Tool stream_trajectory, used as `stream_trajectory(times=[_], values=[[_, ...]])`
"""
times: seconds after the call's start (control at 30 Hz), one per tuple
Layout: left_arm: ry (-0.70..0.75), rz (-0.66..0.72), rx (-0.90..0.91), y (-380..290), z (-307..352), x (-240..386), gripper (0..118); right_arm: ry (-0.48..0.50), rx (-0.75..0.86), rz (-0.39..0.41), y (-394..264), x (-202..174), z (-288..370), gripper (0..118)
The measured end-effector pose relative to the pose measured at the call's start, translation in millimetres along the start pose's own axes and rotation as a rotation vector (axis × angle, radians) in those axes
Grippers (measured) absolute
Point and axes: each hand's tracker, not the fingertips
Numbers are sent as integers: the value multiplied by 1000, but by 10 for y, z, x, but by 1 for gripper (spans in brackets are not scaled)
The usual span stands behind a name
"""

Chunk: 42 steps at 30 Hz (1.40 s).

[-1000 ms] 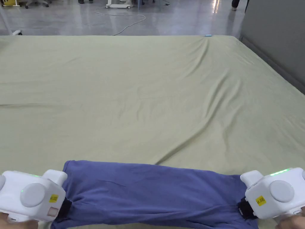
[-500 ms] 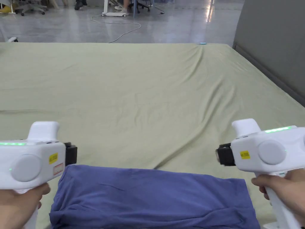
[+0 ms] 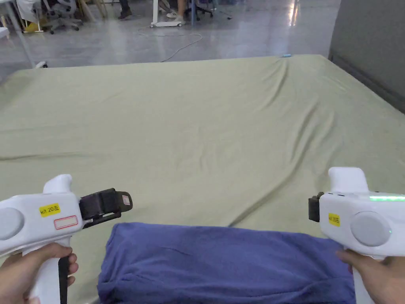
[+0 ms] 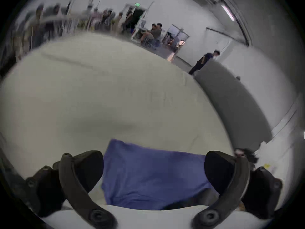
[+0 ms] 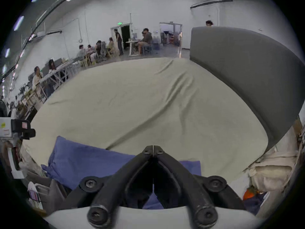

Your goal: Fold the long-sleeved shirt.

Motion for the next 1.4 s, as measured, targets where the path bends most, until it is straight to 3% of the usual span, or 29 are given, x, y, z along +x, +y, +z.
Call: stream_trajectory(times=[0.17,0.27,0.4,0.5,0.6,0.7,0.77,0.8,0.83,0.87,0.9,0.93,0.97,1.03,1.2,1.4], values=[[-153,189,-79,-160,-121,-814,118,21,15,38,-31,-158,55,0],[-272,222,-114,-289,-240,-1107,118,39,4,56,-36,-261,44,0],[-198,318,-224,-455,-580,-1238,118,71,-4,55,-28,-299,58,0],[-341,234,-168,-545,-668,-1118,118,83,-8,44,11,-296,87,0],[-484,318,-264,-619,-984,-969,118,87,-4,37,42,-289,129,0],[-459,195,-270,-634,-1245,-864,118,79,2,29,62,-264,167,0],[-469,215,-267,-610,-1294,-891,118,69,2,22,69,-230,190,0],[-466,218,-269,-577,-1278,-903,107,61,3,18,68,-211,202,0],[-416,176,-265,-563,-1238,-897,66,56,2,16,65,-198,208,0],[-310,102,-243,-549,-1197,-883,9,50,2,15,58,-188,214,0],[-117,50,-225,-545,-1222,-903,9,41,0,13,48,-181,218,0],[-223,186,-276,-555,-1194,-991,9,38,-2,12,39,-175,219,0],[-321,199,-258,-547,-1140,-984,9,36,-7,11,34,-170,217,0],[-236,68,-230,-579,-1095,-825,10,34,-12,5,16,-169,225,0],[-282,94,-154,-477,-896,-861,9,33,-15,10,10,-214,255,0],[-138,177,-17,-165,-255,-1407,9,56,-14,18,32,-271,253,0]])
